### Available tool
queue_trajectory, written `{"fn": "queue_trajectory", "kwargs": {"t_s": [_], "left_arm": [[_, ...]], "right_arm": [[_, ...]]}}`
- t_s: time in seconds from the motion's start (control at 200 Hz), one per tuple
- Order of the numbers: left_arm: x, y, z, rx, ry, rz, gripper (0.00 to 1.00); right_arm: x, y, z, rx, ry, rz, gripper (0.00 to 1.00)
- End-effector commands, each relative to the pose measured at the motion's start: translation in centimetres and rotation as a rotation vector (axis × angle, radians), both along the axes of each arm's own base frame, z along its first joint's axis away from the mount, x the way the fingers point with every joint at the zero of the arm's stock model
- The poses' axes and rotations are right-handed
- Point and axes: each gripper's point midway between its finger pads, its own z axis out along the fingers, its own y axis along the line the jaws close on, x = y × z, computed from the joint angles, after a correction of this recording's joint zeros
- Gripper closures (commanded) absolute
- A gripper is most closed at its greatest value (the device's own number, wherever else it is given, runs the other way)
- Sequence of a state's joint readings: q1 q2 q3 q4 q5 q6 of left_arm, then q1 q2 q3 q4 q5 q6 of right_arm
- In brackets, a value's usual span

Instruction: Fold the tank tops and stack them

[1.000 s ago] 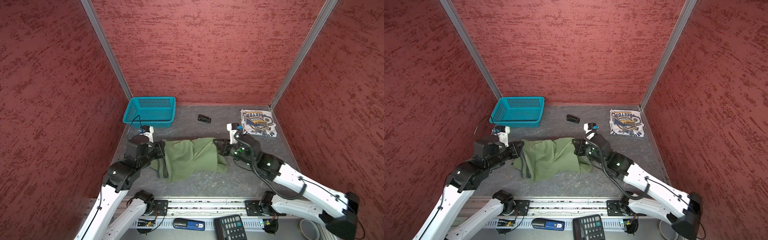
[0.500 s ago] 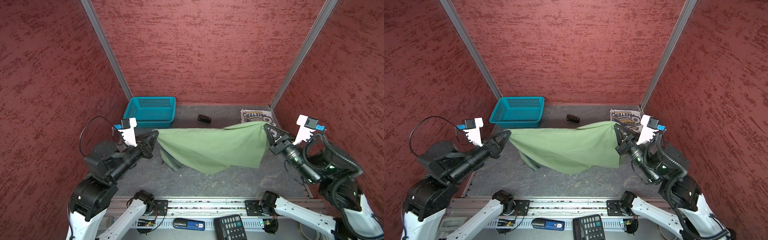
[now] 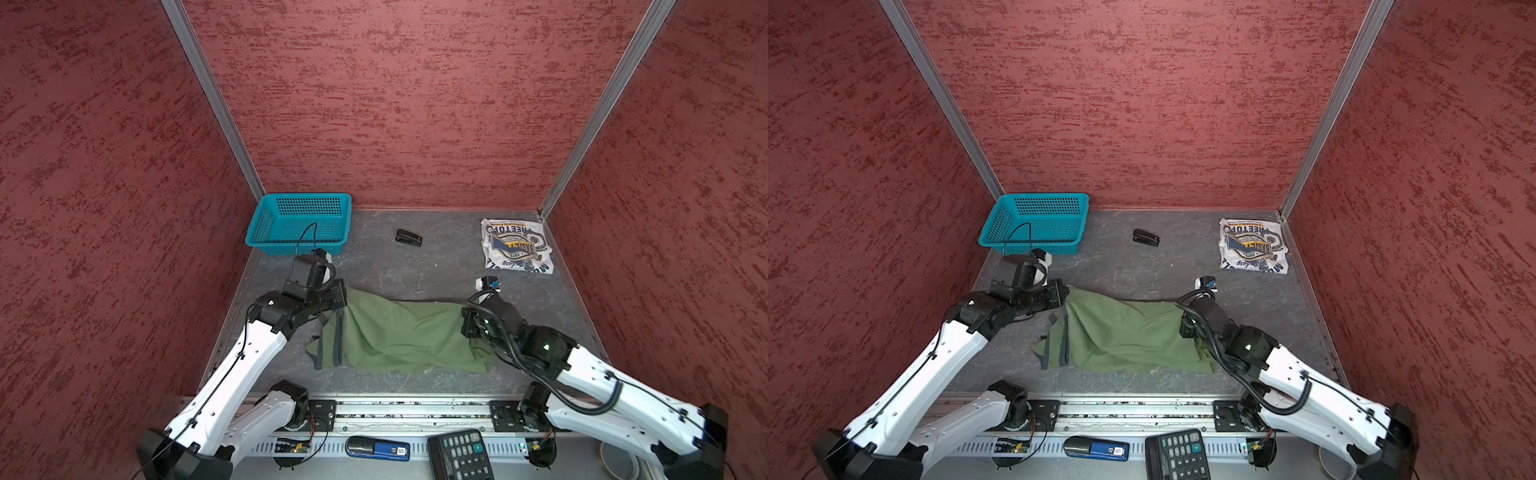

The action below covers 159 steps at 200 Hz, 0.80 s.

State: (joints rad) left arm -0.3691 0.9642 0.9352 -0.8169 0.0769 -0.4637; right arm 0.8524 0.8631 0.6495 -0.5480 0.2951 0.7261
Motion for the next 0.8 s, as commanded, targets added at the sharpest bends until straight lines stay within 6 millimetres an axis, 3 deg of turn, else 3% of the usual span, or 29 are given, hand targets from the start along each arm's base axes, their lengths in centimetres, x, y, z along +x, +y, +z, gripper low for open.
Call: {"fn": "queue_trajectory", "kwargs": {"t_s": [0.0, 0.1, 0.22, 0.401, 0.791], "left_arm": [[1.1, 0.0, 0.6, -0.032, -0.057, 0.032, 1.0], [1.0, -0.1, -0.3, -0.037, -0.047, 0.031, 1.0], [1.0, 0.1, -0.8, -0.033, -0.041, 0.037, 1.0], [0.9, 0.2, -1.2, -0.031, -0.037, 0.04, 1.0], [0.9, 0.4, -1.3, -0.026, -0.031, 0.047, 1.0]], "right_arm": [[0.4, 2.3, -1.7, 0.148, 0.072, 0.004, 1.0], [0.5, 2.8, -2.9, 0.167, 0.11, 0.019, 1.0], [0.6, 3.3, -3.1, 0.207, 0.139, 0.03, 0.82], [0.2, 3.3, -4.6, 0.199, 0.205, 0.011, 0.67], [-0.3, 1.2, -3.3, 0.122, 0.217, -0.046, 0.6]]}}
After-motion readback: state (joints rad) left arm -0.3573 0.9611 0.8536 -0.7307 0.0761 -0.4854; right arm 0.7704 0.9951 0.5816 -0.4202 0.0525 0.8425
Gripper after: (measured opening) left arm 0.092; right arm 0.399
